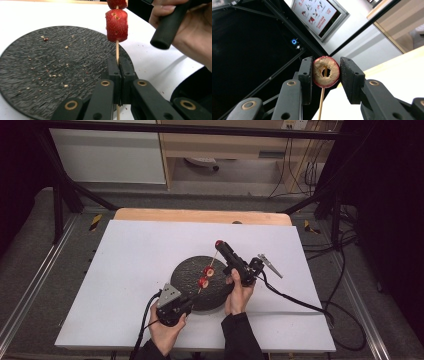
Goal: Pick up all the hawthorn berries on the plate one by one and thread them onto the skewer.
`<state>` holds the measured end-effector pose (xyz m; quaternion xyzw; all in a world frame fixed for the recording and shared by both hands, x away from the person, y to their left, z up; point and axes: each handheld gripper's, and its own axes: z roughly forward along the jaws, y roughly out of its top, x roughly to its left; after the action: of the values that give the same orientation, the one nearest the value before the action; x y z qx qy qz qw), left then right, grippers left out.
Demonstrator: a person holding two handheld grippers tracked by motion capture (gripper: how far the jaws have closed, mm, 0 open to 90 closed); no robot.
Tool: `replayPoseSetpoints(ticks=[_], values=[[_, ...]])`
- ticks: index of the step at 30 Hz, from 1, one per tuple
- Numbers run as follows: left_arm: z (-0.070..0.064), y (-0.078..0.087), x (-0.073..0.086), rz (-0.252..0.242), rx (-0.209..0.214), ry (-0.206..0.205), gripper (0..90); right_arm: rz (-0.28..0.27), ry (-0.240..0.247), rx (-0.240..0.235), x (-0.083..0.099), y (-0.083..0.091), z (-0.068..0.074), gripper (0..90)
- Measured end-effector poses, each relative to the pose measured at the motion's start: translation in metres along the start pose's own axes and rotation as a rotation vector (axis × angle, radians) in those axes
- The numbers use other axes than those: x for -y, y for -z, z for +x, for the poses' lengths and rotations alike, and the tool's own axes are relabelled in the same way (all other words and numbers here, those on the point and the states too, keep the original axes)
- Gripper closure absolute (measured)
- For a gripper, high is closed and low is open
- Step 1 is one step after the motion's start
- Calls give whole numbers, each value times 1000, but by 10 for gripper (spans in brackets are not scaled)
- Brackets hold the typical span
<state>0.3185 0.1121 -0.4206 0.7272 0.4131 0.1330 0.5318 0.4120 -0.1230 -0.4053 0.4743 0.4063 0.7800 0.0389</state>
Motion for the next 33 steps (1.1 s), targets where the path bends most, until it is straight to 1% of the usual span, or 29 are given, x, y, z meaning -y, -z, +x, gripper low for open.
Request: replayPoseSetpoints(ticks=[1,4,5,9,11,13,14,16,19,22,26,27,31,32,33], values=[[0,-1,-1,4,-7,-5,891,7,1,4,1,0,0,643],[-1,-5,-2,9,2,7,891,19,17,6,3,2,1,642],[-1,-6,-3,6,-1,5,890,22,20,5,3,3,1,642],[1,-9,-8,5,7,0,890,39,32,1,4,5,3,641],[1,-10,-11,8,15,6,890,47,35,-2,5,6,3,641],[3,-11,-14,5,9,-5,890,56,40,-1,5,7,4,640],[3,-11,-15,7,17,3,890,60,42,-3,6,7,4,641],[4,-12,-16,10,21,0,890,64,48,-2,6,7,4,640],[4,-14,-17,8,26,1,890,78,51,-4,7,8,4,640],[5,-14,-16,13,30,-3,890,92,65,0,7,9,4,638],[9,-11,-16,11,47,-5,890,125,83,8,4,9,5,628],[10,-10,-16,12,45,-8,890,137,101,16,3,10,4,619],[15,-6,-13,22,54,-23,890,172,132,23,-3,11,6,535],[17,-4,-12,29,51,-32,890,182,146,26,-5,11,6,506],[17,-4,-12,29,51,-32,890,207,172,33,-10,13,6,435]])
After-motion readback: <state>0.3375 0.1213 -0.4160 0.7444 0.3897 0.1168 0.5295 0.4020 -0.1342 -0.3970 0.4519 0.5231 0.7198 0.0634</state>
